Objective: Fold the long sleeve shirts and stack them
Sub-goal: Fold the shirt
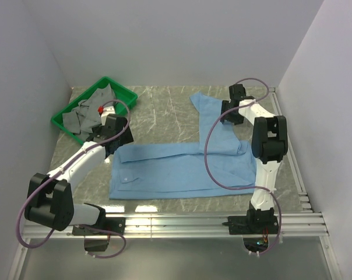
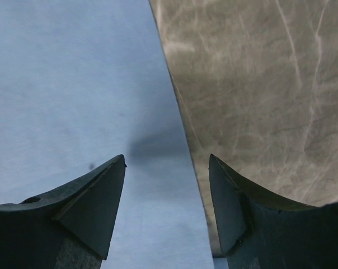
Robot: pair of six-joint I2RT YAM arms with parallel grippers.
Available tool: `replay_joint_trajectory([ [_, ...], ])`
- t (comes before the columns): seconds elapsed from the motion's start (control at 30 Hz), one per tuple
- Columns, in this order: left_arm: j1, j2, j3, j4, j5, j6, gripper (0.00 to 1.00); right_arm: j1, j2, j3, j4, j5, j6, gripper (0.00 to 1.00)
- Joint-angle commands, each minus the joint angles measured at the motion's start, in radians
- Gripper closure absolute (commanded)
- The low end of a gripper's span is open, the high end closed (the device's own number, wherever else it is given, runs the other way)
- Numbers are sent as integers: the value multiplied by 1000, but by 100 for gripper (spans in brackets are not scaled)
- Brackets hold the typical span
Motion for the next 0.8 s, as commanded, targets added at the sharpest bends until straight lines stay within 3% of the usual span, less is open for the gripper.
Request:
replay_joint_trajectory([
  [0.0,4,2,18,17,-29,9,1,11,18,37,-60,49,-32,32],
  [0.43,4,8,26,5,-49,-5,1,28,101,172,-180,-32,-46,44],
  [0.5,4,8,27,3,-44,-5,1,29,107,185,-189,-46,-52,49],
  [0.63,4,5,26,2,-44,-7,1,29,121,208,-207,-63,-63,72],
  [0.77,4,-4,25,2,-49,-7,1,29,124,212,-213,-63,-72,82],
])
